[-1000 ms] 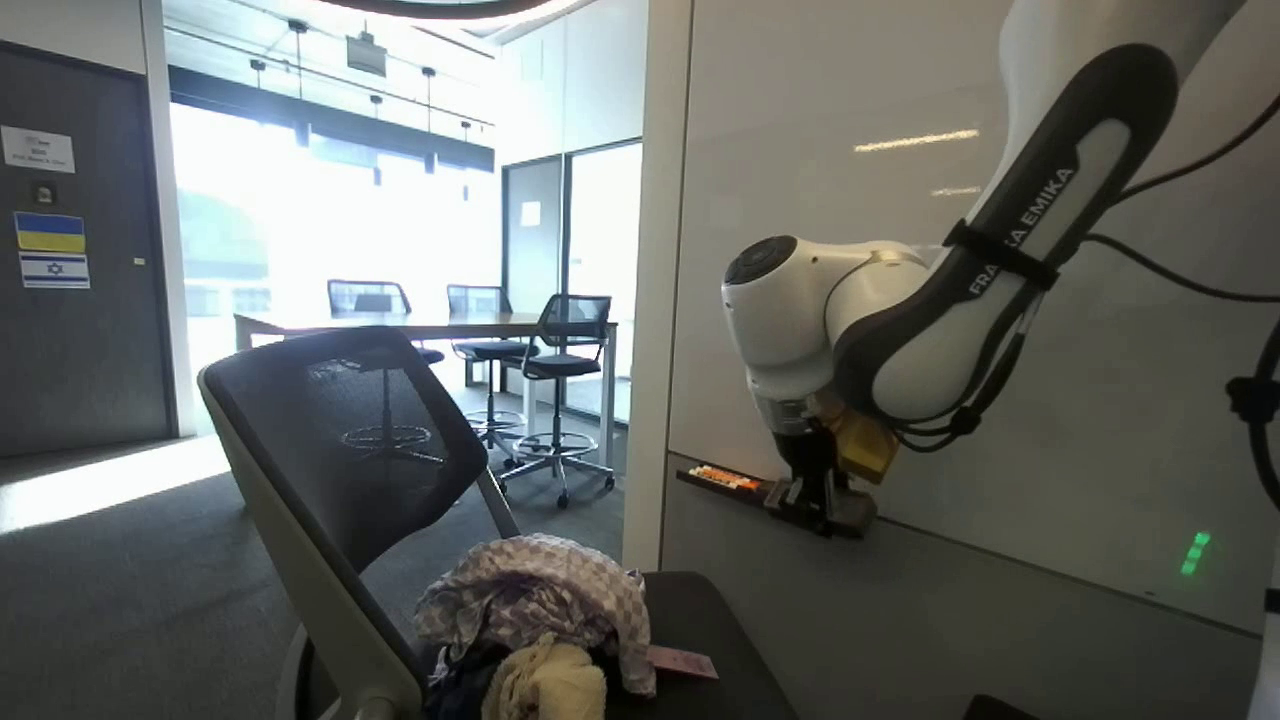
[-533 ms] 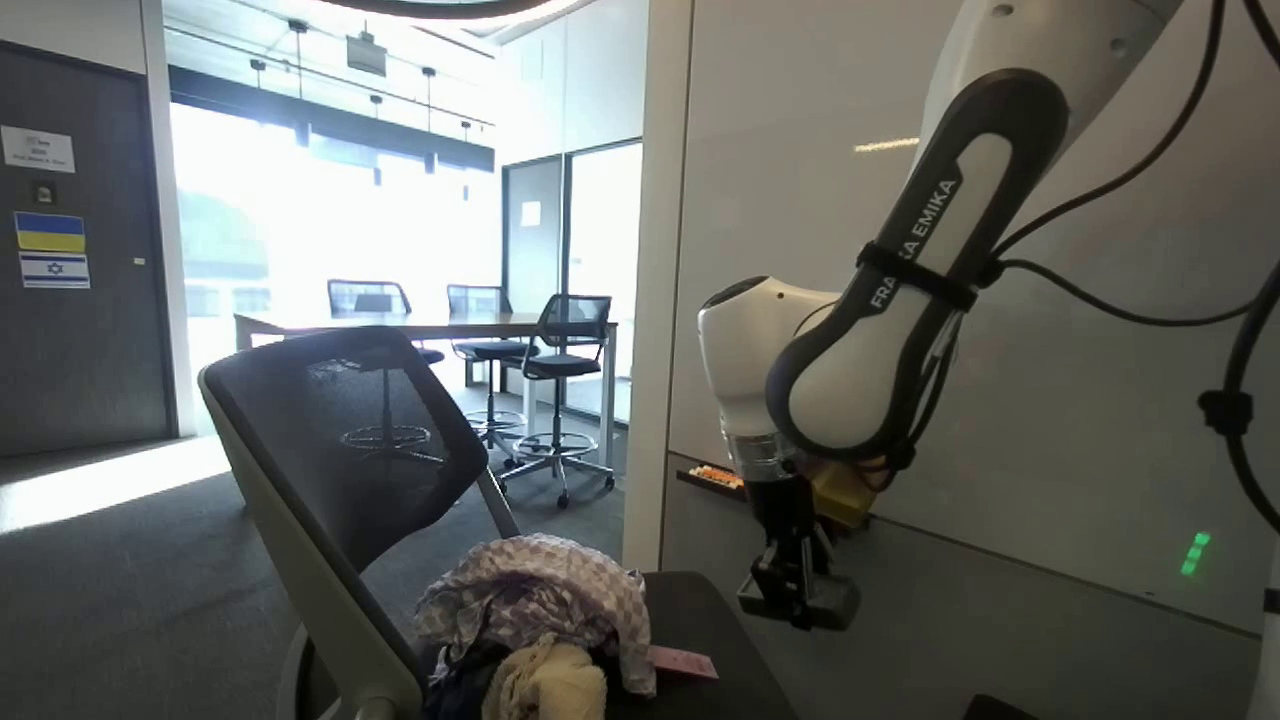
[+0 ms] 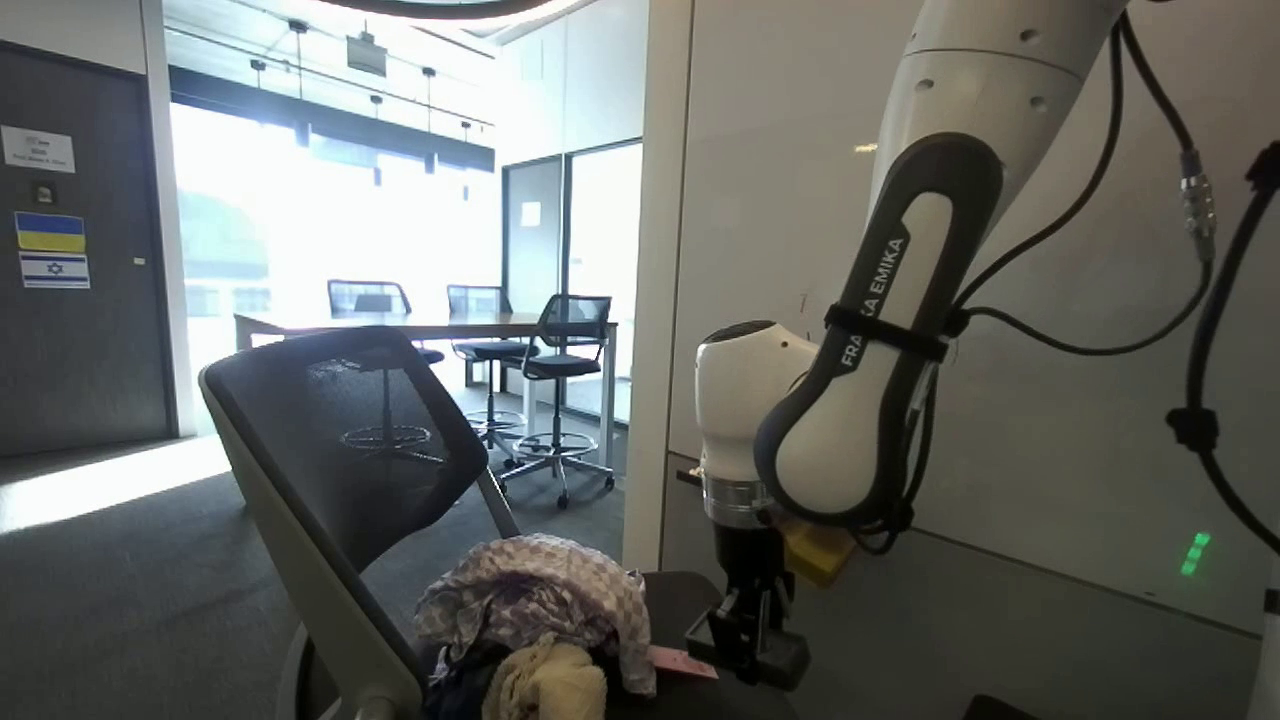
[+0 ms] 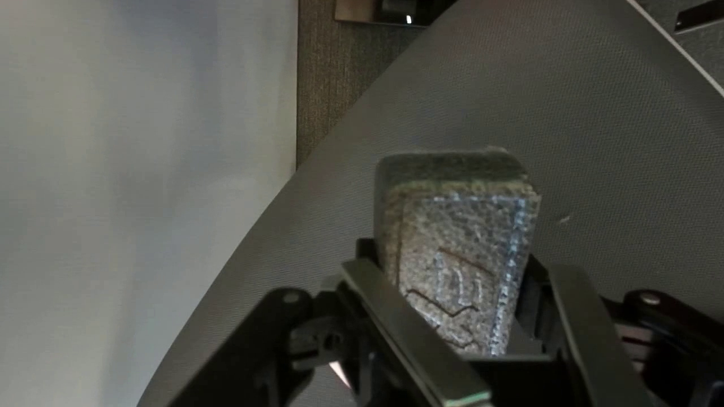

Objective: Use the duster to erase the markings on the board

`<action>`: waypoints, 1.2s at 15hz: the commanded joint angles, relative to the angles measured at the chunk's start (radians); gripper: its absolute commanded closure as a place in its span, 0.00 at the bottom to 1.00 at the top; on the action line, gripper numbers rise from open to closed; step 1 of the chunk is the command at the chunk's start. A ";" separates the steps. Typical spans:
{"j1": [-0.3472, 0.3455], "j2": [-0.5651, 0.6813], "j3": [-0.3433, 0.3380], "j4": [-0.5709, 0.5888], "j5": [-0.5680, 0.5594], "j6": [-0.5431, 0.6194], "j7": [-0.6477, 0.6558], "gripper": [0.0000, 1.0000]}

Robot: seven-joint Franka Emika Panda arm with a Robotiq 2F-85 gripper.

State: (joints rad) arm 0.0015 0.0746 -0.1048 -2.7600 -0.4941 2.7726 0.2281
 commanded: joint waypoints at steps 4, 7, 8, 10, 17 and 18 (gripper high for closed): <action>-0.034 0.129 0.065 0.000 0.288 0.088 -0.195 0.68; -0.046 0.156 0.124 0.002 0.410 0.083 -0.301 0.68; -0.044 0.163 0.132 0.002 0.421 0.077 -0.319 0.68; -0.033 0.165 0.129 0.002 0.419 0.073 -0.327 0.18; -0.014 0.051 0.103 0.015 0.413 -0.016 -0.262 0.00; -0.013 0.021 0.101 0.014 0.415 -0.043 -0.248 0.00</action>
State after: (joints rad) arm -0.0265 0.2054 0.0080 -2.7404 -0.0965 2.8115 -0.0528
